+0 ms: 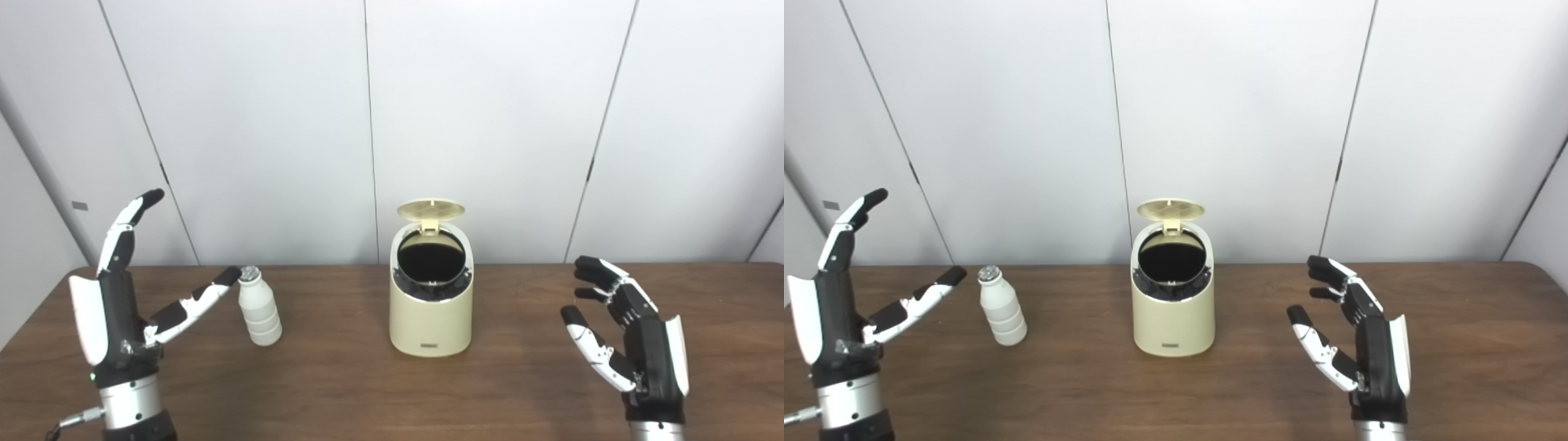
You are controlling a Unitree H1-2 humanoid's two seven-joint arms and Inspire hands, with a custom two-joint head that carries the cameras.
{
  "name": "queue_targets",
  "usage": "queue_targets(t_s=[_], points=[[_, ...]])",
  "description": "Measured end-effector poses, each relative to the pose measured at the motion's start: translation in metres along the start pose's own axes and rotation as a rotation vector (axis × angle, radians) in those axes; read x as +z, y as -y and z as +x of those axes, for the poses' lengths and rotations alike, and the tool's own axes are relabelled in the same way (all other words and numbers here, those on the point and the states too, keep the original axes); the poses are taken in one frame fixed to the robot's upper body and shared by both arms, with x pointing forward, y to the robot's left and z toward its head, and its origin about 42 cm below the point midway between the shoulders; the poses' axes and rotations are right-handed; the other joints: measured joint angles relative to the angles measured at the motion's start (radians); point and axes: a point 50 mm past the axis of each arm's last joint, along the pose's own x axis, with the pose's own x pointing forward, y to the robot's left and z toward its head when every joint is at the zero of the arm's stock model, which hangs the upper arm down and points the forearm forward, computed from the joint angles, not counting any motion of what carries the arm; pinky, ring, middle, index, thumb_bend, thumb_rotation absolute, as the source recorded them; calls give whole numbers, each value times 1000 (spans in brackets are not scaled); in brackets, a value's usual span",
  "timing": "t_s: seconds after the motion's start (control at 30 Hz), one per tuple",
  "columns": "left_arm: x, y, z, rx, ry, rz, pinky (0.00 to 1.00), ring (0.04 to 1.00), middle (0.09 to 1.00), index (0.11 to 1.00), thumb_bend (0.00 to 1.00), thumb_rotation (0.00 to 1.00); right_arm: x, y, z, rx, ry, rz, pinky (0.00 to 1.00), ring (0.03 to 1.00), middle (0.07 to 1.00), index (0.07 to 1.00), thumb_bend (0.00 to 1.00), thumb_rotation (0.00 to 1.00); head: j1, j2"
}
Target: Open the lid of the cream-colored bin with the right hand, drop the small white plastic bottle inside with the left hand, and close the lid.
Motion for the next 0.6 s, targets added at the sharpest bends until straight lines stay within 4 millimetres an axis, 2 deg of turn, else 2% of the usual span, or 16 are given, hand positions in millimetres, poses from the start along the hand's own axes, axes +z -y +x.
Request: queue_targets(t_s=[0.13, 0.2, 0.23, 0.33, 0.43, 0.6], points=[[-13, 3, -6, -71, -142, -5, 779, 867, 844, 842, 1000, 251, -3, -1, -1, 4, -12, -1, 646, 749, 765, 736, 245, 348, -2, 5], [-21, 6, -7, -132, -217, -30, 862, 909, 877, 881, 1000, 293, -4, -1, -2, 5, -16, -2, 644, 745, 762, 739, 252, 357, -3, 5], [-24, 7, -8, -166, -246, -41, 938, 949, 910, 918, 1000, 310, -4, -1, -2, 5, -17, -3, 641, 742, 760, 741, 256, 374, -6, 6], [-32, 10, -11, -283, -312, -90, 991, 983, 943, 952, 1000, 343, -4, -1, -2, 5, -16, -3, 646, 747, 766, 742, 256, 365, -8, 8], [-37, 13, -13, -358, -353, -104, 934, 978, 964, 974, 1000, 396, -5, -1, -2, 5, -18, -2, 647, 746, 765, 741, 252, 341, -8, 8], [-39, 18, -16, -436, -367, -96, 814, 925, 950, 969, 1000, 440, -6, -1, -2, 5, -21, -3, 651, 747, 764, 736, 258, 361, -9, 6]])
